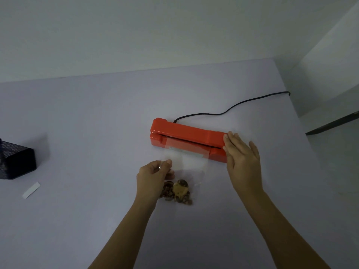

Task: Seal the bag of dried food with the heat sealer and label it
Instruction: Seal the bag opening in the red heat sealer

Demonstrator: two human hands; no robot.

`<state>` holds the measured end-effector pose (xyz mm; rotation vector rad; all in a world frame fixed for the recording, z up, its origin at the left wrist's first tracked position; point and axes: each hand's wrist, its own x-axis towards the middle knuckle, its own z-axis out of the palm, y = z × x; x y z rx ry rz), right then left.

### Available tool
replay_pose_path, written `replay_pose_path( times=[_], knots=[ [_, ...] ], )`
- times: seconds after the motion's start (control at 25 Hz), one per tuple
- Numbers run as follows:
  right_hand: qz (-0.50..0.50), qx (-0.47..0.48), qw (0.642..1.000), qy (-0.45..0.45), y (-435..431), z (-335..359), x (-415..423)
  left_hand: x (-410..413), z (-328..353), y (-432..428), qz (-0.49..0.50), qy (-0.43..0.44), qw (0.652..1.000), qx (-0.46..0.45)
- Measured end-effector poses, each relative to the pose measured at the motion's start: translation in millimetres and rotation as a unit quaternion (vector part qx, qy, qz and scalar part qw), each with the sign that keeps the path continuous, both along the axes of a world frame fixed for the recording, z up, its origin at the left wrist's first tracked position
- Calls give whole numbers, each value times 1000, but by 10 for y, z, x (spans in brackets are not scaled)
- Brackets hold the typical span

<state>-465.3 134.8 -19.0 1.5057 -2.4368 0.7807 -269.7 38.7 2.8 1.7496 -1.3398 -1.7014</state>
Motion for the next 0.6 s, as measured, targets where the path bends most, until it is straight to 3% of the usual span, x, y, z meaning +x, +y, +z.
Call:
replay_pose_path(
  times=[0.6],
  knots=[
    [1, 18, 999, -29, -6, -6, 11, 12, -20, -7, 2, 7, 1000, 0]
  ],
)
